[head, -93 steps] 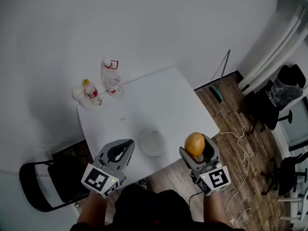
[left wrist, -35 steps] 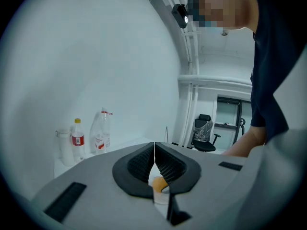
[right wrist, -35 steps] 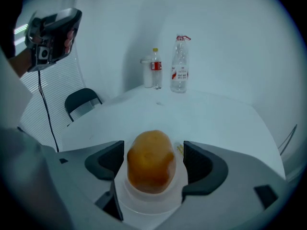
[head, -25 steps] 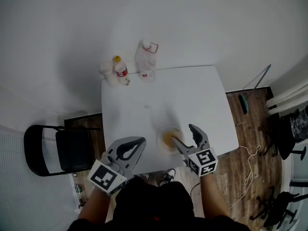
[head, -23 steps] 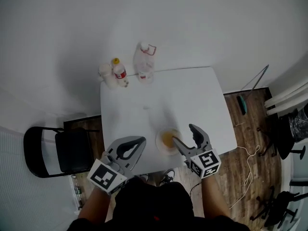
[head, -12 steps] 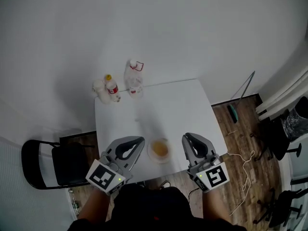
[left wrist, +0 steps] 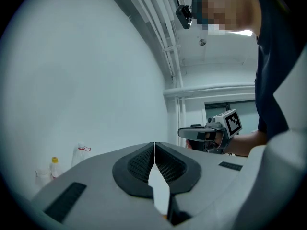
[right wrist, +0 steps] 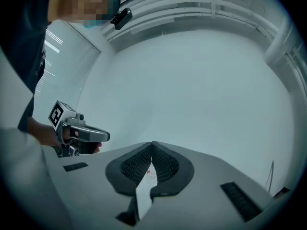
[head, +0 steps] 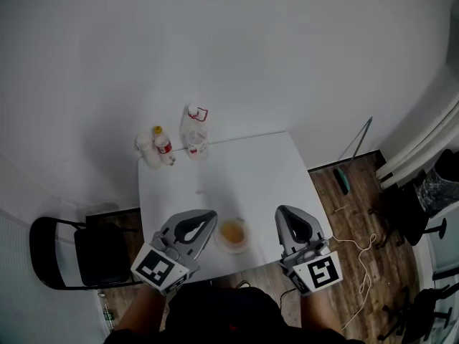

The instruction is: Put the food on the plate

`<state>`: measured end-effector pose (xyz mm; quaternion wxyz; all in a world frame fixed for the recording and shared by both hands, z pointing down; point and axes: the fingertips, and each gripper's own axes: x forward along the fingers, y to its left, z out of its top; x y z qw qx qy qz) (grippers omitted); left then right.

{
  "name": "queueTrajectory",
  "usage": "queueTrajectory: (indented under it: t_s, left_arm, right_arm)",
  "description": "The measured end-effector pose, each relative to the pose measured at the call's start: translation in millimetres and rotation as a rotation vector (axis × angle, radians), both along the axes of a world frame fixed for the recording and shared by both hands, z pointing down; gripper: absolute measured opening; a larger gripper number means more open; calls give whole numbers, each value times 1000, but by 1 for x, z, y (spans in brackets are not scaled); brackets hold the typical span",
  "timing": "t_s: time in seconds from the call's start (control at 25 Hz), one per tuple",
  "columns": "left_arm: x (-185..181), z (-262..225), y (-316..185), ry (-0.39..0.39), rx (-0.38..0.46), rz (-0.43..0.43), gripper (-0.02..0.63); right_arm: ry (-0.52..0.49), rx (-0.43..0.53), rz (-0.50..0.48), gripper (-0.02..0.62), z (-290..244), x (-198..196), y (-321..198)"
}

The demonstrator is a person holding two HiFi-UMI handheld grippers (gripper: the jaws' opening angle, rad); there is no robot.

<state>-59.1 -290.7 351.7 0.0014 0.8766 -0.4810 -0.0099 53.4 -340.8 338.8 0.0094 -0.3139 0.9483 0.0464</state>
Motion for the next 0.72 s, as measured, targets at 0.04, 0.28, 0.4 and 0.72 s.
queueTrajectory:
  t_s: [0.04,0.28,0.4,0.72]
  left_arm:
    - [-1,3,0,-1,-20,-8,23]
    - [-1,4,-3,-4,-27,-10,23]
    - [1,2,-3,-4,-13,1,23]
    - [-3,13,-1,-24,-47,-8,23]
  right_arm:
    - [4,0,0,21,0,0,0]
    - [25,2,-14,21,5,-1,-1]
    - [15,7,-9,21,5,0,-1]
    - [46,3,-18,21,6,-4,2]
